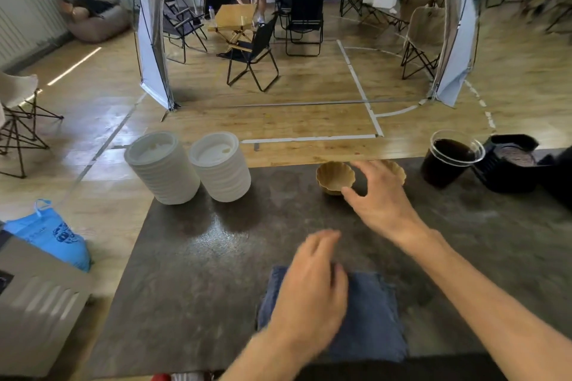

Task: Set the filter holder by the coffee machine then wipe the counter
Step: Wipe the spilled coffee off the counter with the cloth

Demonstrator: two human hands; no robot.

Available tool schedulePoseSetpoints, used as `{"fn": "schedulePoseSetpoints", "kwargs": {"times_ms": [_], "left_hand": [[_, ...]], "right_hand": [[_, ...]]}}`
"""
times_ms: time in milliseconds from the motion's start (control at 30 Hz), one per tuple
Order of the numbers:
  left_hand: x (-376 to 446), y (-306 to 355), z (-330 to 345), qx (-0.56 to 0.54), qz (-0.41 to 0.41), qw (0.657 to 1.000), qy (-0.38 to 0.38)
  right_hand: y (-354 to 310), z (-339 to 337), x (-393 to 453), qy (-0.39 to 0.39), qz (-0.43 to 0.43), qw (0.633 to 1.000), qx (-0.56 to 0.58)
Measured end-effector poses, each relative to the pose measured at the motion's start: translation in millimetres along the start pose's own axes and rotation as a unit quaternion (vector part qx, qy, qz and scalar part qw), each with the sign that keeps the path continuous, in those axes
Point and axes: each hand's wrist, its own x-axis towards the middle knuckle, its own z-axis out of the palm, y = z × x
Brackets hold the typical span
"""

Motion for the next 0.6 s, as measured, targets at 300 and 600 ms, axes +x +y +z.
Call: {"fn": "schedulePoseSetpoints", "kwargs": {"times_ms": [300, 600], "left_hand": [[124, -23, -17, -0.237, -0.214, 0.947, -0.029], [92, 28, -2, -0.268, -0.160, 0.950, -0.025]], "right_hand": [[-17, 8, -18, -0.014, 0.234, 0.916, 0.327], [11, -29, -60, -0.010, 0.212, 0.886, 0.411]]}}
